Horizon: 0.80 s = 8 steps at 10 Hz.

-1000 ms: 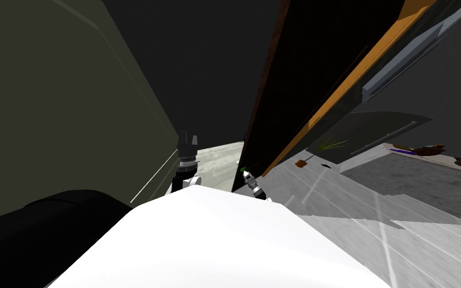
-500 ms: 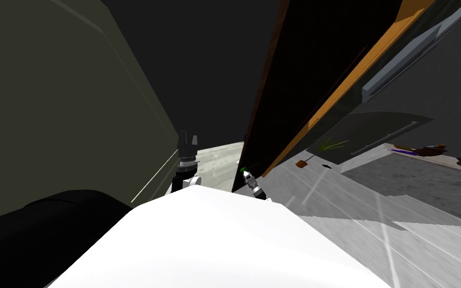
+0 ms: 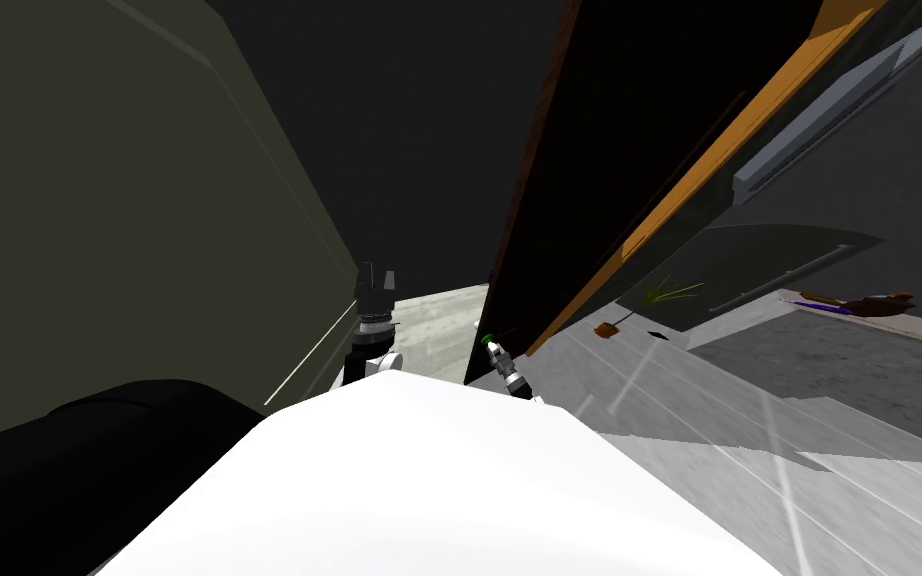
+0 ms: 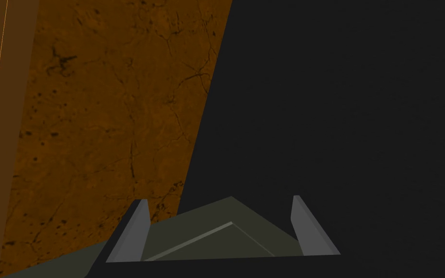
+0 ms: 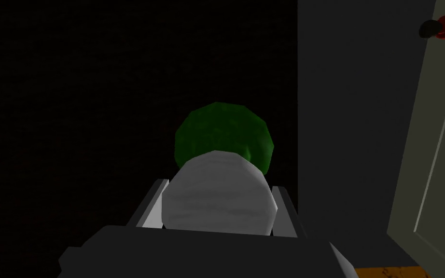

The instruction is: Push the door open

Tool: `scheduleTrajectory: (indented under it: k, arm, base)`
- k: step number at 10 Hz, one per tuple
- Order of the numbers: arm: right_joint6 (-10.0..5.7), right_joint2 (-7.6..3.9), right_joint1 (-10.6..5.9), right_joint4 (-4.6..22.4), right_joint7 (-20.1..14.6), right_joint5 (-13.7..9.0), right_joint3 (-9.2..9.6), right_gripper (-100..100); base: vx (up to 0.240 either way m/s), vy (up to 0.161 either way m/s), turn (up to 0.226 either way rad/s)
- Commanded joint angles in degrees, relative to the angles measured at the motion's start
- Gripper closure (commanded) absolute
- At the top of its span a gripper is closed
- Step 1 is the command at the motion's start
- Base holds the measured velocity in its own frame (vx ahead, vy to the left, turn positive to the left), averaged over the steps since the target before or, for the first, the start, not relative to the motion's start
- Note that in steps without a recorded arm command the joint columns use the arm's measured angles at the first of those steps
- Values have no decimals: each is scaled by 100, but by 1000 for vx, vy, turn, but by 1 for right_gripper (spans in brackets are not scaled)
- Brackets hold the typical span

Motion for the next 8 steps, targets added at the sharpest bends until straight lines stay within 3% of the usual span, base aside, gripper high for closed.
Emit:
scheduleTrajectory:
  k: [1, 2, 6, 7, 8]
  arm:
    - [2, -34, -79, 25, -278, -215, 23, 100]
    - [2, -34, -79, 25, -278, -215, 23, 100]
    - [83, -79, -142, 99, -952, -735, 168, 100]
    - [83, -79, -142, 99, -1027, -735, 168, 100]
    - [106, -90, -160, 119, -1232, -880, 209, 100]
  base:
    - [29, 16, 38]
    - [27, 13, 18]
    - [34, 21, 36]
    - [32, 12, 9]
    - [37, 9, 28]
